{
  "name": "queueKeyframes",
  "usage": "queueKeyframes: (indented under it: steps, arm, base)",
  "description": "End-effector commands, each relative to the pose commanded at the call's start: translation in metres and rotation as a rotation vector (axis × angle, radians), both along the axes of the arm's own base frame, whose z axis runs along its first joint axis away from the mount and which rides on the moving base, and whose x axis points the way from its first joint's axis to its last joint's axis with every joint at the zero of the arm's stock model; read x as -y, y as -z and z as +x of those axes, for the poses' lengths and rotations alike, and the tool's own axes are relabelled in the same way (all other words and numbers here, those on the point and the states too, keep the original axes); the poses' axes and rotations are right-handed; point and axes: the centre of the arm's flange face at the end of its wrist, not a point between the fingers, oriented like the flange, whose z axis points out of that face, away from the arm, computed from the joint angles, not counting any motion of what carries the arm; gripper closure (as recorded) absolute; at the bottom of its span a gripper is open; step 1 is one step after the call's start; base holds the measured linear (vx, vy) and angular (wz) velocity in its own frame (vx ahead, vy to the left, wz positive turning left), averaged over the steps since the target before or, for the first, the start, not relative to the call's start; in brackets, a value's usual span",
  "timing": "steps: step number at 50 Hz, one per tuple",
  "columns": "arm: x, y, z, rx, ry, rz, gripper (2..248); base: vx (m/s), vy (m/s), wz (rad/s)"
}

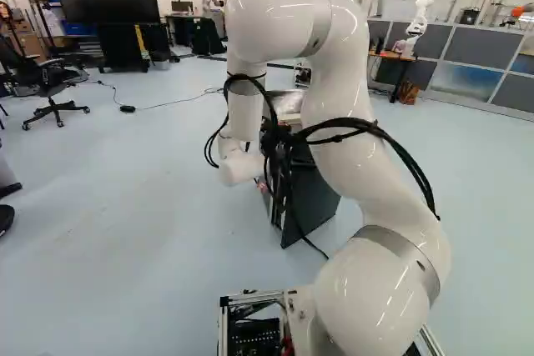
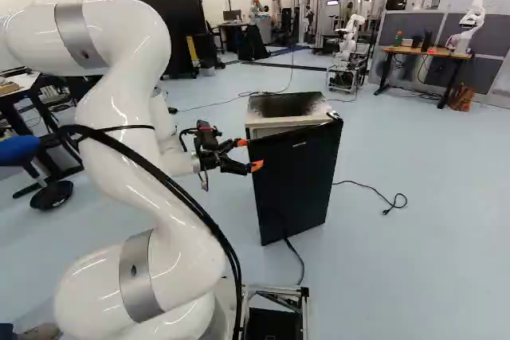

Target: Grab a drink from the fridge

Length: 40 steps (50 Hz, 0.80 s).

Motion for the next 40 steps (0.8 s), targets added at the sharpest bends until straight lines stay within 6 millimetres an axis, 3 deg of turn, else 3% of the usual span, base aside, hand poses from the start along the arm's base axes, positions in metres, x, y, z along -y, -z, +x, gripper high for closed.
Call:
queueKeyframes:
  steps: [40]
  arm:
    - [0.063,0.002,-0.052,-0.062,0.372,-0.041,3]
  base:
    - [0.000,0.000,0.000]
